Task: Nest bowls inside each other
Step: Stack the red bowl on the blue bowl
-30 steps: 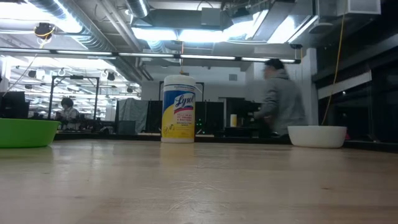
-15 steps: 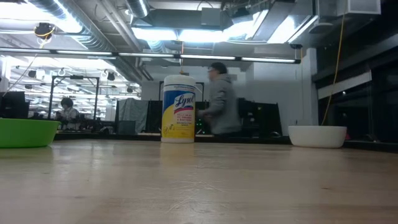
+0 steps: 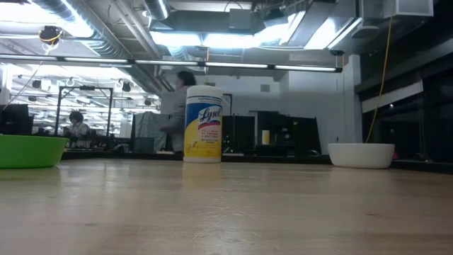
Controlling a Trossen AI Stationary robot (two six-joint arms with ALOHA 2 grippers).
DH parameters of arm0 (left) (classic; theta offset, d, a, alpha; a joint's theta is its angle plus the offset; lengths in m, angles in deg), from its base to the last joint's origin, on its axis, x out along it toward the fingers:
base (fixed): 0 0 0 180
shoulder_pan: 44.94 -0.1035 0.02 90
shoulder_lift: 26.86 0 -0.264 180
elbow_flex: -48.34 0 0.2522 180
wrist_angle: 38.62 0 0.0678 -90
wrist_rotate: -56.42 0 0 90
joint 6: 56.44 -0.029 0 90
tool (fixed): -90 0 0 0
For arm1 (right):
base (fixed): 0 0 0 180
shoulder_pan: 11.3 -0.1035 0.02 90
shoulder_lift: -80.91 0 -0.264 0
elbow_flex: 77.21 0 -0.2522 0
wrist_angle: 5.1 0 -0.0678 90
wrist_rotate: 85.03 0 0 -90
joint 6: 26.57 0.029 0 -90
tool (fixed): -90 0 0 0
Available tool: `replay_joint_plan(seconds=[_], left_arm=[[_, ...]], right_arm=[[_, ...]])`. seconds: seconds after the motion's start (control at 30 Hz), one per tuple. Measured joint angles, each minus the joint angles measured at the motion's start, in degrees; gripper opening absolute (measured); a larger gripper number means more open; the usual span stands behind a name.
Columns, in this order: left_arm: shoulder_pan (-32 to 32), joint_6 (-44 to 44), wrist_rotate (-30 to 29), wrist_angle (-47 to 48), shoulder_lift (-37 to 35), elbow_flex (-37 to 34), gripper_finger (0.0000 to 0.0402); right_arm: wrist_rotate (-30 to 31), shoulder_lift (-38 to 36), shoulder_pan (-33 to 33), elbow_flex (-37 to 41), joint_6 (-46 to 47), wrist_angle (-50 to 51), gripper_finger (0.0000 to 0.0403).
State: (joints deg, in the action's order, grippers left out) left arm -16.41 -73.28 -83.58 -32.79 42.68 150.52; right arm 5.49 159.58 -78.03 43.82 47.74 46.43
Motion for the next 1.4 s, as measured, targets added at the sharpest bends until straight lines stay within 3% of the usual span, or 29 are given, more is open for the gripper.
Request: replay_joint_plan(seconds=[0.53,0.63,0.73,0.77,0.9,1.03,1.2,1.4], left_arm=[[0.41,0.5,0.04,-0.09,0.0,0.0,0.0193],[1.33,-0.17,0.0,-1.34,-0.12,0.0,0.0193],[2.25,-1.34,-1.73,-1.79,-0.39,0.02,0.0193],[2.5,-1.69,-2.34,-1.86,-0.51,0.02,0.0193],[3.32,-3.24,-4.35,-2.06,-1.32,0.02,0.0193],[3.89,-5.54,-5.93,-2.05,-2.28,0.02,0.0193],[4.07,-8.18,-6.74,-1.69,-3.56,0.02,0.0193],[4.07,-10.35,-6.98,-0.08,-4.67,0.02,0.0193]], right_arm=[[-2.83,0.0,-0.21,8.28,3.32,-6.74,0.0167],[-3.56,0.0,1.14,9.59,3.95,-6.35,0.0128],[-3.08,0.0,4.23,9.43,-2.37,-6.78,0.0033],[-2.5,0.0,5.77,9.08,-4.58,-6.65,0.0018],[-1.37,0.04,16.84,7.3,-14.12,-5.7,0.0007],[0.03,0.02,32.01,2.7,-27.29,-6.24,0.0005],[1.75,0.0,56.08,-2.23,-39.56,-4.69,0.0003],[-4.9,0.0,84.45,-3.13,-47.94,-0.94,0.0002]])
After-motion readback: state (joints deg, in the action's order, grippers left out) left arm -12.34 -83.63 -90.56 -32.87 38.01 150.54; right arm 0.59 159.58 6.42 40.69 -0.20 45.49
